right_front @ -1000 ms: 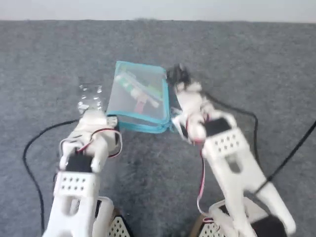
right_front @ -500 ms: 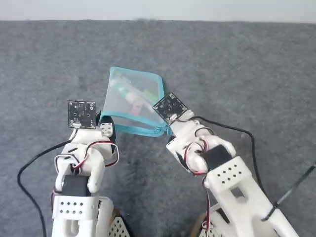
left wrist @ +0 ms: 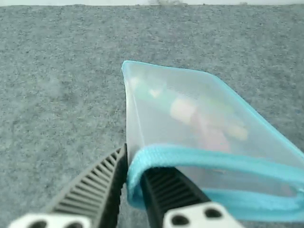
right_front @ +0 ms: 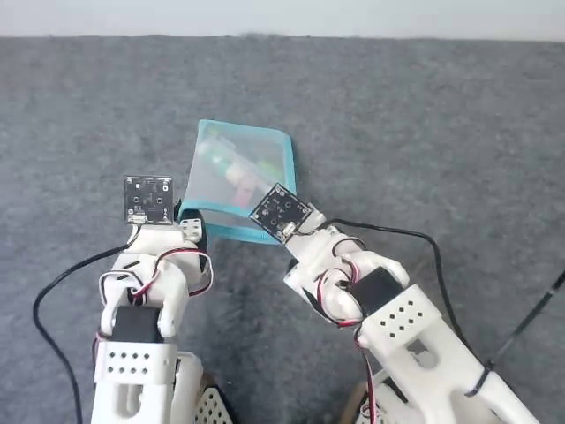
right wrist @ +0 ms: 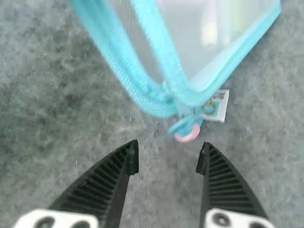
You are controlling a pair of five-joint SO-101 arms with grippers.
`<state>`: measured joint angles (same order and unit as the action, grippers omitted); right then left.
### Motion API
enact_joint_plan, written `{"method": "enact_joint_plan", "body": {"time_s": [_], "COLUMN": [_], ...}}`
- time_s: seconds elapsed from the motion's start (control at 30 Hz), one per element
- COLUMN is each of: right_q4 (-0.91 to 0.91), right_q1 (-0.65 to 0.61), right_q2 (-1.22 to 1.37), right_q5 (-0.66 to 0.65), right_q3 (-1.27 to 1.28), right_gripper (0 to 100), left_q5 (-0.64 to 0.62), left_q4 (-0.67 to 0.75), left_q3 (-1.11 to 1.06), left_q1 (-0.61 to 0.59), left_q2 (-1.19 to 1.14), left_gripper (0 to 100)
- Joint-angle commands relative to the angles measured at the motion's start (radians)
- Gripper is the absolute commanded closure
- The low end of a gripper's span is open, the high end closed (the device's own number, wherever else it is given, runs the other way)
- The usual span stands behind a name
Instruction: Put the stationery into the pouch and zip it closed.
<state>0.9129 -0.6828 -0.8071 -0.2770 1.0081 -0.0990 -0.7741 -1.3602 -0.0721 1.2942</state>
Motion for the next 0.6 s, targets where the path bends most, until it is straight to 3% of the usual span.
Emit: {"method": "enact_joint_plan", "body": {"time_s": [0.0,0.17,0.4,0.57], "right_q4": [-0.102,-0.223,-0.236,-0.240], "right_q1": [0.001,0.081,0.104,0.102], "right_q2": [0.085,0.208,0.321,0.335], "right_q5": [-0.017,-0.021,-0.021,-0.057], "right_q3": [-0.009,-0.032,-0.135,-0.146], "right_gripper": [78.6,78.6,80.0,99.8], "left_q5": [0.005,0.005,0.005,0.005], "left_q4": [0.038,0.041,0.037,0.038], "left_q3": [0.022,0.022,0.016,0.016], "left_q1": [0.000,0.000,0.069,0.069], "left_q2": [-0.011,-0.017,-0.017,-0.017], "left_gripper": [99,99,99,99]}}
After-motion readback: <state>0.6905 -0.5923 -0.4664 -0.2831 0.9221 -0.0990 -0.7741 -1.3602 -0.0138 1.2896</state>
